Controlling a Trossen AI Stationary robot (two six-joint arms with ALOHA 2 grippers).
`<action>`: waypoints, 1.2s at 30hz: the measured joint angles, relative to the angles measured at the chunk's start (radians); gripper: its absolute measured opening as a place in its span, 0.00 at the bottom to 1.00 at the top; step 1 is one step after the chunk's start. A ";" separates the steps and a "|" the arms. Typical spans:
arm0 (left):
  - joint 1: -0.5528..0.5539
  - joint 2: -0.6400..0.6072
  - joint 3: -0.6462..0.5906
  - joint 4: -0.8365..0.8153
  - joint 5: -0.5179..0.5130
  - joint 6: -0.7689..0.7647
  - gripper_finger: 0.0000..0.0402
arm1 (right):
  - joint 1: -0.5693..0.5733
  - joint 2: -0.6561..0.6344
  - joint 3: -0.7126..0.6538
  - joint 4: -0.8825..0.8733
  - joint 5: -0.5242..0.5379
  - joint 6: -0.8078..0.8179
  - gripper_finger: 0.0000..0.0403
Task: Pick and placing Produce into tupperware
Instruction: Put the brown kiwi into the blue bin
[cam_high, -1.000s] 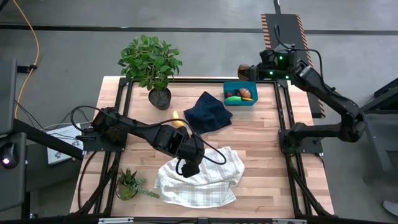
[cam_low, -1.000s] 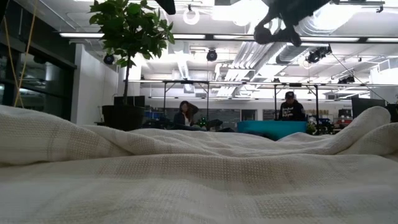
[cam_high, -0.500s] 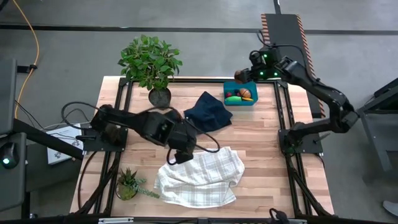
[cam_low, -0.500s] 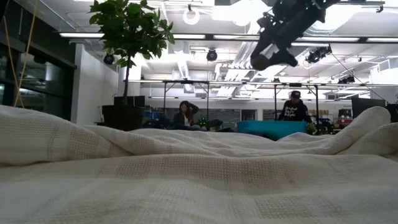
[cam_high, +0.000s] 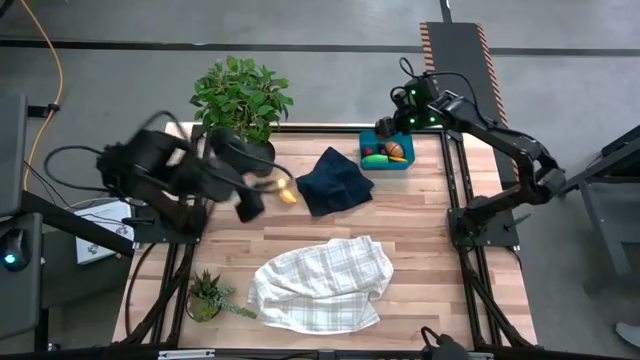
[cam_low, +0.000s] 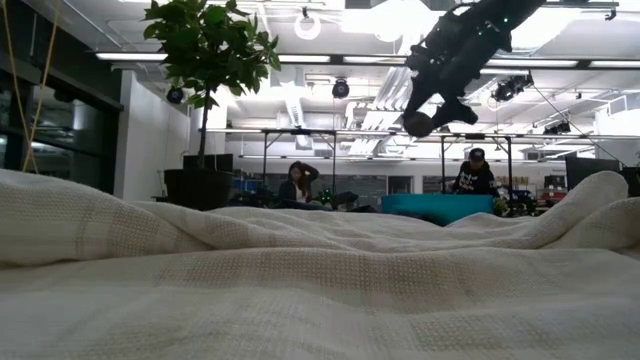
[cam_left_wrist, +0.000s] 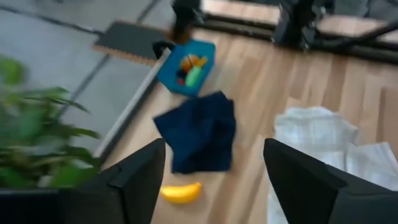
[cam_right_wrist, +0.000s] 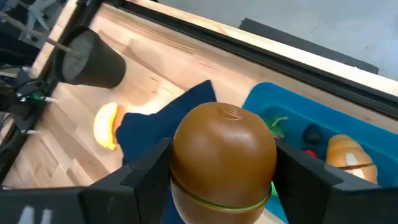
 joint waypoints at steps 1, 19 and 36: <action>0.000 -0.019 0.000 0.000 -0.015 0.010 0.63 | 0.000 0.004 0.000 -0.007 0.003 0.000 0.57; -0.001 -0.464 -0.597 0.020 -0.046 -0.307 0.57 | -0.004 0.024 0.000 -0.091 0.123 0.018 0.57; -0.001 -0.543 -1.150 0.409 0.072 -0.455 0.57 | -0.002 0.135 0.000 -0.139 0.194 0.018 0.56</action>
